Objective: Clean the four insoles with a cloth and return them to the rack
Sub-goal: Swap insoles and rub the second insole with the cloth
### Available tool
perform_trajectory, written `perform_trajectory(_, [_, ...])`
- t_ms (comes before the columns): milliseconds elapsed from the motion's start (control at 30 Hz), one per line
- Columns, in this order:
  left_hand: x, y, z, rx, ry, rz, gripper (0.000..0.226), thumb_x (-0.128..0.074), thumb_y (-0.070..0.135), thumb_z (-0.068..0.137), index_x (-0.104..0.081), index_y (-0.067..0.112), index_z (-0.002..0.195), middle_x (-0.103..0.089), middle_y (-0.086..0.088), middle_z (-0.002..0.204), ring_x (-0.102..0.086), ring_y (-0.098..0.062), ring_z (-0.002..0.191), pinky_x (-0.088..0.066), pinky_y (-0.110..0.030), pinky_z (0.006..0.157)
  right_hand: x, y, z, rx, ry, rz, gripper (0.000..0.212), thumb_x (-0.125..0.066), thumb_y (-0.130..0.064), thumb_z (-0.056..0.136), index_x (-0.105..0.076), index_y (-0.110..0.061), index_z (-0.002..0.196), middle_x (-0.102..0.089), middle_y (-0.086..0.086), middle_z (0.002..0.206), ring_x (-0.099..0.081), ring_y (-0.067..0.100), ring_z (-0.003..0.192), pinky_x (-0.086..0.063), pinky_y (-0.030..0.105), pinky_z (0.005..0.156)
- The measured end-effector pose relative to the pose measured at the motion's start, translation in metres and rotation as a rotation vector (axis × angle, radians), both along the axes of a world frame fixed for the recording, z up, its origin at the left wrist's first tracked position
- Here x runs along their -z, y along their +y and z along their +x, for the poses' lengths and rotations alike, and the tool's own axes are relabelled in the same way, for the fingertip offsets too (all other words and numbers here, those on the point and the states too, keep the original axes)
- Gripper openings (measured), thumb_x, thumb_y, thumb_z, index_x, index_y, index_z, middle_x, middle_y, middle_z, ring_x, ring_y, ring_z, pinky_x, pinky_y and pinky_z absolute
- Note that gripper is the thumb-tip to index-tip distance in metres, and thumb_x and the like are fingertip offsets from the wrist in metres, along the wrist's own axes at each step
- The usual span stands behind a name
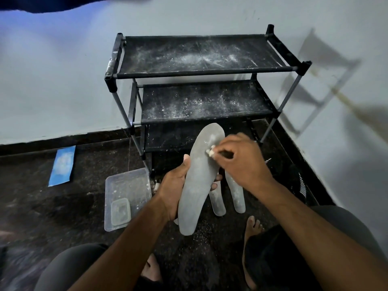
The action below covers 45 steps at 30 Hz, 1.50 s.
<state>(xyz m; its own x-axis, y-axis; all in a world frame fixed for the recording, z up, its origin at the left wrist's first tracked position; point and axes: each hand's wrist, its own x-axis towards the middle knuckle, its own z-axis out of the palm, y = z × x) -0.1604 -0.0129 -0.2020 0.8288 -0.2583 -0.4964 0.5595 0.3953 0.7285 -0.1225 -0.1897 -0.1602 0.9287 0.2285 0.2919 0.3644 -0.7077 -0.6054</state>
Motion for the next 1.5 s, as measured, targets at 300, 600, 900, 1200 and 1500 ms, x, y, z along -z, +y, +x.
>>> perform_trajectory(300, [-0.004,-0.003,0.000,0.000,0.026,-0.083,0.055,-0.042,0.045,0.106,-0.068,0.001,0.124,-0.072,-0.024,0.112,-0.073,-0.032,0.086,-0.063,-0.042,0.077,0.003,0.015,-0.012,-0.195,0.100,0.068,0.011,-0.080,-0.021,0.079,-0.079,-0.018,0.089,-0.071,-0.011,0.087,-0.056,0.006,0.087,-0.046,0.021,0.081])
perform_trajectory(600, [-0.002,-0.003,-0.002,0.075,0.024,-0.093,0.063,-0.040,0.053,0.105,-0.069,0.000,0.126,-0.071,-0.029,0.111,-0.071,-0.037,0.086,-0.061,-0.042,0.077,0.009,0.010,-0.002,-0.080,-0.021,-0.004,0.009,-0.077,-0.020,0.082,-0.079,-0.020,0.090,-0.071,-0.012,0.091,-0.052,0.005,0.090,-0.043,0.018,0.082])
perform_trajectory(900, [-0.004,-0.003,-0.005,0.081,0.006,-0.089,0.065,-0.037,0.051,0.107,-0.063,-0.002,0.133,-0.063,-0.037,0.124,-0.070,-0.039,0.101,-0.060,-0.043,0.086,0.001,0.001,0.005,0.169,-0.131,0.014,0.013,-0.076,-0.022,0.084,-0.077,-0.019,0.096,-0.069,-0.010,0.093,-0.048,0.007,0.091,-0.036,0.009,0.077])
perform_trajectory(1200, [-0.004,-0.001,-0.005,0.107,0.000,-0.063,0.065,-0.037,0.055,0.106,-0.066,0.003,0.131,-0.064,-0.036,0.123,-0.068,-0.039,0.093,-0.059,-0.042,0.085,-0.004,-0.001,0.006,0.201,-0.057,0.143,0.012,-0.077,-0.021,0.082,-0.077,-0.019,0.094,-0.069,-0.011,0.091,-0.055,0.007,0.090,-0.042,0.012,0.076])
perform_trajectory(1500, [-0.004,-0.004,-0.002,0.134,-0.022,-0.072,0.065,-0.037,0.055,0.106,-0.062,0.003,0.136,-0.066,-0.033,0.118,-0.066,-0.037,0.086,-0.055,-0.042,0.081,-0.002,0.008,0.000,0.046,0.002,0.178,0.009,-0.078,-0.021,0.080,-0.078,-0.020,0.090,-0.070,-0.009,0.089,-0.056,0.003,0.088,-0.043,0.012,0.077])
